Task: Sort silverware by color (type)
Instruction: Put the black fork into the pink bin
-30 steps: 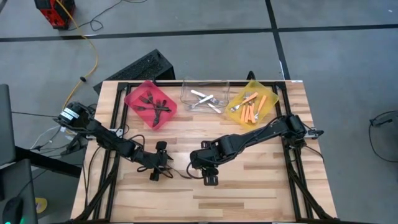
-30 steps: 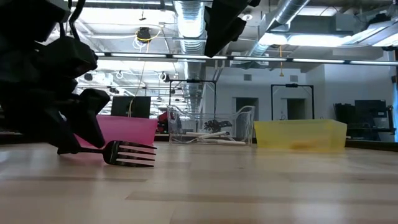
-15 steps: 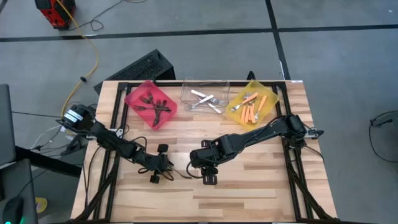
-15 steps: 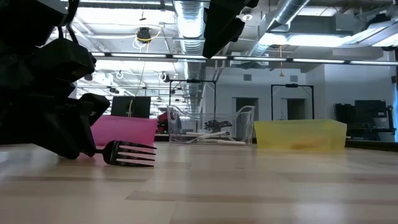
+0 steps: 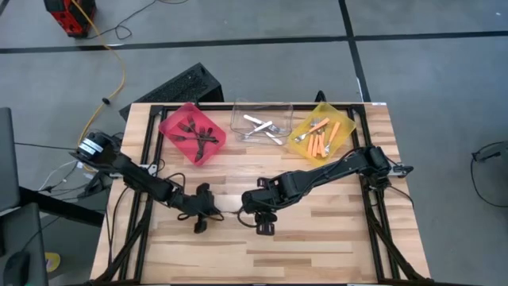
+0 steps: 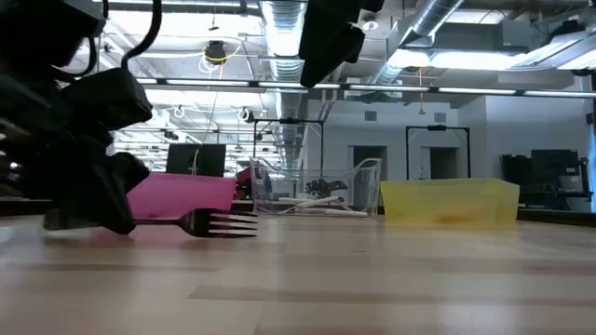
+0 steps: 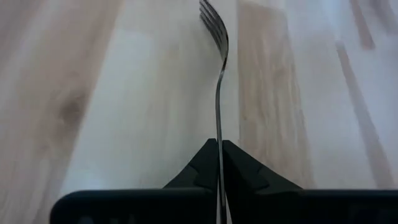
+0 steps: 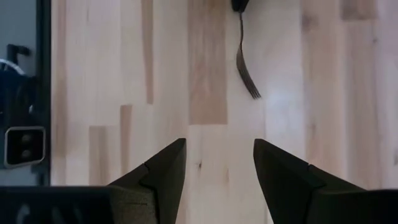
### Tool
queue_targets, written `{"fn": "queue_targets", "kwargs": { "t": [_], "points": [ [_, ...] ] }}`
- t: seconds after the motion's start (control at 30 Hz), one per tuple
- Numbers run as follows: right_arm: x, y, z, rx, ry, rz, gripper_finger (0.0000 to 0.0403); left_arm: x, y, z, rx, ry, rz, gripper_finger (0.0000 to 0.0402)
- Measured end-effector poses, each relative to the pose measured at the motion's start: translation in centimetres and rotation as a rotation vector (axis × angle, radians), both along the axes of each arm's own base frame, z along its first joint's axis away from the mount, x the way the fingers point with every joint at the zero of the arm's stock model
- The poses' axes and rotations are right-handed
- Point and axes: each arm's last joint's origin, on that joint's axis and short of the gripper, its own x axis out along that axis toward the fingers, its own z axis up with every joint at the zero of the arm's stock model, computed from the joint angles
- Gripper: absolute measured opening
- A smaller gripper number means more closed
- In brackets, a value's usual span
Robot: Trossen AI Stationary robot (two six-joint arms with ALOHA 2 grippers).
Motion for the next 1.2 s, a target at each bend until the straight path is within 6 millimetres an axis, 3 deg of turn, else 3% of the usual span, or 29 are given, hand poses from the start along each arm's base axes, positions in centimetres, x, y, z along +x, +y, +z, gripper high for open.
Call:
{"fn": "queue_targets", "kwargs": {
  "t": [0.3, 0.63, 0.87, 1.07, 1.2],
  "points": [
    [0.3, -0.1, 0.1, -0.048, -0.043, -0.031, 0.0211, -0.9, -0.3, 5.4, -0.081, -0.307, 0.239, 0.0],
    [1.1, -0.6, -0.6, -0.057, -0.19, -0.059, 0.0211, -4.6, 1.5, 11.5, -0.027, -0.631, 0.54, 0.0],
    [1.6, -3.3, -0.1, -0.045, -0.464, -0.065, 0.0206, -6.5, 2.4, 14.7, 0.036, -0.792, 0.631, 0.0],
    [3.3, -6.2, 2.3, -0.068, -0.758, -0.065, 0.0184, -6.7, 2.8, 15.7, 0.094, -0.84, 0.665, 0.0],
    [3.9, -8.5, 3.2, -0.08, -0.856, -0.097, 0.0171, -6.8, 2.9, 16.3, 0.132, -0.863, 0.661, 0.0]
  ]
}}
